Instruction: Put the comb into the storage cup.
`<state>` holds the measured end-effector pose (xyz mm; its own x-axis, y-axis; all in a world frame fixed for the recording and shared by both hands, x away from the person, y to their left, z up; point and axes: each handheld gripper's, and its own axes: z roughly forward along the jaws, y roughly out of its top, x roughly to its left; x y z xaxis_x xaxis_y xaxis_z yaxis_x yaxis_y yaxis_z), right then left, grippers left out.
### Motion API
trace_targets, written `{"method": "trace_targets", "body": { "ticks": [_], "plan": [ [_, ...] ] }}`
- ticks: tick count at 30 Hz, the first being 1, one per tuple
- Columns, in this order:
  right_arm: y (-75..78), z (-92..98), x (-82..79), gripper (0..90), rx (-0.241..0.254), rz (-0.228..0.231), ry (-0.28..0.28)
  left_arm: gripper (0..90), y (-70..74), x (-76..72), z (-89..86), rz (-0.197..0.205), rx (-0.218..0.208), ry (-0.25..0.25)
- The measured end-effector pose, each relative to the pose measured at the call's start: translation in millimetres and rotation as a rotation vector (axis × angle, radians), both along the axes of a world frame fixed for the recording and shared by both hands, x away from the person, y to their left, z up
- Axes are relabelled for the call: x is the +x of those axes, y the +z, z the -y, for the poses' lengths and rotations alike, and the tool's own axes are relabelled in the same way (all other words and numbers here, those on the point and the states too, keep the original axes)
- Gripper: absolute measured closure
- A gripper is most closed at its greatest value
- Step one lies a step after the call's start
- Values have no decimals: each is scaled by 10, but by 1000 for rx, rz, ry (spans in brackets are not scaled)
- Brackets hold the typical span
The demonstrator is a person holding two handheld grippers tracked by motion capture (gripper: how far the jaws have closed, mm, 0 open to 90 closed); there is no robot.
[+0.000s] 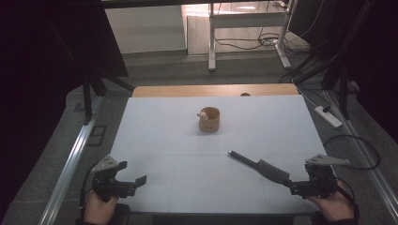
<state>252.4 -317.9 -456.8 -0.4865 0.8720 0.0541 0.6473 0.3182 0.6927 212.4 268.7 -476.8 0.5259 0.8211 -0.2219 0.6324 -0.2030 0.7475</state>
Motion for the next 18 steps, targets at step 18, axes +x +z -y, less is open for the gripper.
{"method": "trace_targets", "body": {
  "ticks": [18],
  "plan": [
    [-11,-26,23,0,-9,-26,37,5,-7,9,-13,-12,-13,-2]
  ]
}}
